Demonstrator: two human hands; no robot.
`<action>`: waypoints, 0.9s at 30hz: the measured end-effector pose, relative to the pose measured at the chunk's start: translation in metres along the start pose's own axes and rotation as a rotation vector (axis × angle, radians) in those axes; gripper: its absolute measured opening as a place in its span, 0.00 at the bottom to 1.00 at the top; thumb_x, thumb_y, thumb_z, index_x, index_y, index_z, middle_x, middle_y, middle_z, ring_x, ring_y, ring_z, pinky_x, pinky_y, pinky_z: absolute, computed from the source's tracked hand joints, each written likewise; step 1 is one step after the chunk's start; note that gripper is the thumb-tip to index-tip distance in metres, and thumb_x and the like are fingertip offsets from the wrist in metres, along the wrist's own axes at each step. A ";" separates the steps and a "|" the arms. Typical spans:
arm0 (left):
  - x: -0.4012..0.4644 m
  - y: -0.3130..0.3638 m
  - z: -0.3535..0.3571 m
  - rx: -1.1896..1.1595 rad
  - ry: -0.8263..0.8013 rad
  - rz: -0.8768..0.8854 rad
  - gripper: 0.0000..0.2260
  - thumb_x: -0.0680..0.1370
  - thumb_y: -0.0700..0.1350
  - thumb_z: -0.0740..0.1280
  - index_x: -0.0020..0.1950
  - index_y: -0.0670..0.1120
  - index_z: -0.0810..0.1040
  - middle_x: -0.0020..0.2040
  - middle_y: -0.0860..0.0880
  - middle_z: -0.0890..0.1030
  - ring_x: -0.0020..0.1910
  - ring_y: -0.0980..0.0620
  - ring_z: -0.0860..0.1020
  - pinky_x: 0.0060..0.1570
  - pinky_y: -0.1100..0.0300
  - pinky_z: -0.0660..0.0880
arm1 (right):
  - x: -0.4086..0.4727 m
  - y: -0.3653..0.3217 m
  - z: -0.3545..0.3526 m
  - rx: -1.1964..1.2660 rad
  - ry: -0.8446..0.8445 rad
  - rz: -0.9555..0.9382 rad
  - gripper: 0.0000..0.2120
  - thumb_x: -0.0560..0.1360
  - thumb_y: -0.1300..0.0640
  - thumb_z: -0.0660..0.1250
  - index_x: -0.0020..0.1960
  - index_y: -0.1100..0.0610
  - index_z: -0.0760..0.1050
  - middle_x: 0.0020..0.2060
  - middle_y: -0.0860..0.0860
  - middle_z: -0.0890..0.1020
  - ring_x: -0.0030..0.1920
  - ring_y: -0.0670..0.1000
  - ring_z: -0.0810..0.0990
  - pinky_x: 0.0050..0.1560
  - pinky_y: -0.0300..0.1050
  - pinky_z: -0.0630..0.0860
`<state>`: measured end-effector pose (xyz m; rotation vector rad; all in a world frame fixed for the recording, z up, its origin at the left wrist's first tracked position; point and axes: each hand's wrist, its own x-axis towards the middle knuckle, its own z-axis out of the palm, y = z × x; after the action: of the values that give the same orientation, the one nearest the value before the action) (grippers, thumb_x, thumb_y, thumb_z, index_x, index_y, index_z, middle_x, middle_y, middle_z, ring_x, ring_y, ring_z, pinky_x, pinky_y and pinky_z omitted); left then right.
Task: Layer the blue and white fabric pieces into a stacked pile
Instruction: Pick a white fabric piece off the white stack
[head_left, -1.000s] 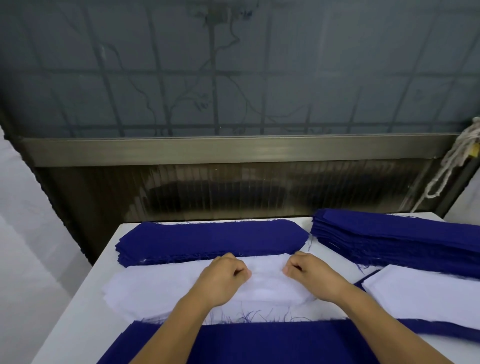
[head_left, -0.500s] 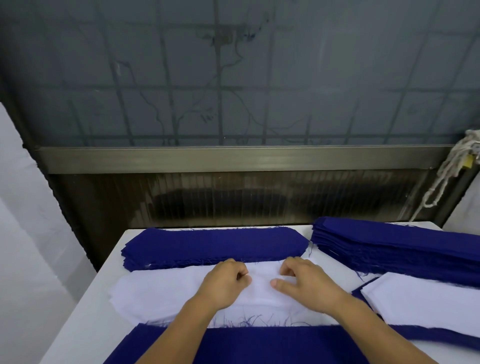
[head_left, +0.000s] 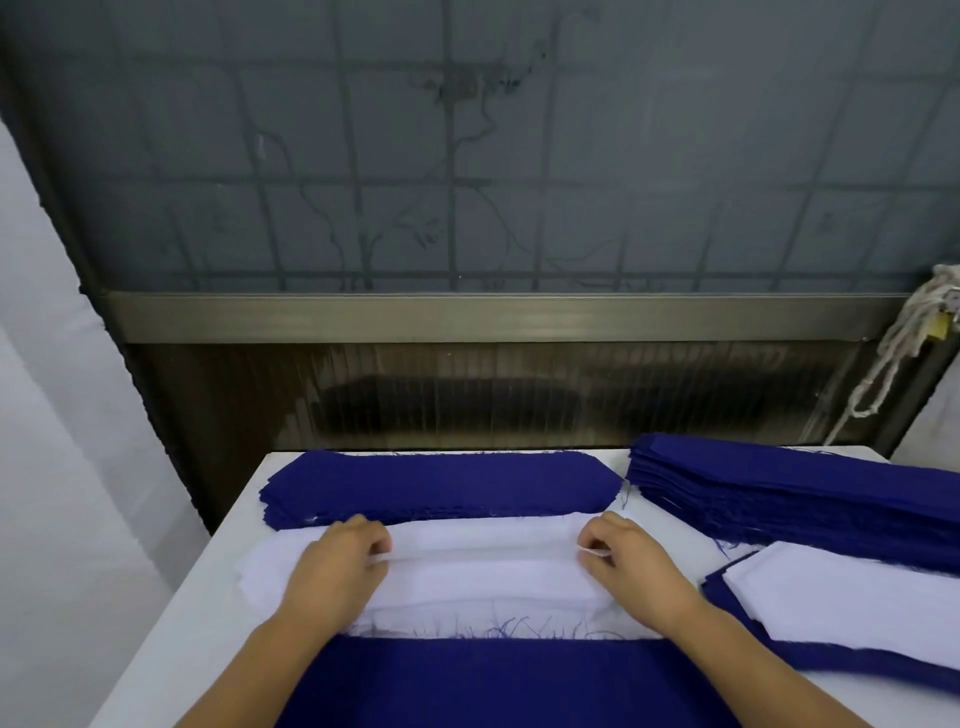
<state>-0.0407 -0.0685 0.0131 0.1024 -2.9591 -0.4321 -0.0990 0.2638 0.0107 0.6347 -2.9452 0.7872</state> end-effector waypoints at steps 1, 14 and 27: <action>-0.002 -0.009 -0.004 0.009 -0.007 -0.024 0.04 0.78 0.47 0.65 0.47 0.57 0.73 0.47 0.58 0.75 0.44 0.59 0.74 0.46 0.71 0.72 | 0.000 -0.001 0.000 0.021 -0.008 0.007 0.07 0.78 0.57 0.65 0.44 0.46 0.72 0.44 0.41 0.75 0.45 0.42 0.74 0.46 0.30 0.70; -0.005 -0.018 -0.032 -0.072 -0.102 -0.077 0.05 0.79 0.46 0.65 0.46 0.56 0.75 0.43 0.58 0.78 0.41 0.59 0.76 0.39 0.72 0.68 | 0.003 -0.015 -0.024 -0.135 -0.066 0.019 0.11 0.81 0.56 0.59 0.60 0.53 0.76 0.57 0.49 0.78 0.54 0.47 0.77 0.57 0.36 0.71; -0.055 0.009 -0.080 -0.283 -0.146 0.097 0.07 0.77 0.49 0.68 0.47 0.62 0.75 0.48 0.63 0.78 0.50 0.60 0.77 0.47 0.74 0.70 | -0.085 -0.017 -0.083 0.142 0.042 0.068 0.08 0.78 0.50 0.65 0.45 0.37 0.72 0.42 0.39 0.80 0.47 0.38 0.78 0.42 0.29 0.74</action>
<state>0.0261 -0.0770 0.0845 -0.1091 -2.9880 -0.8720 -0.0208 0.3231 0.0804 0.5207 -2.9058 1.0098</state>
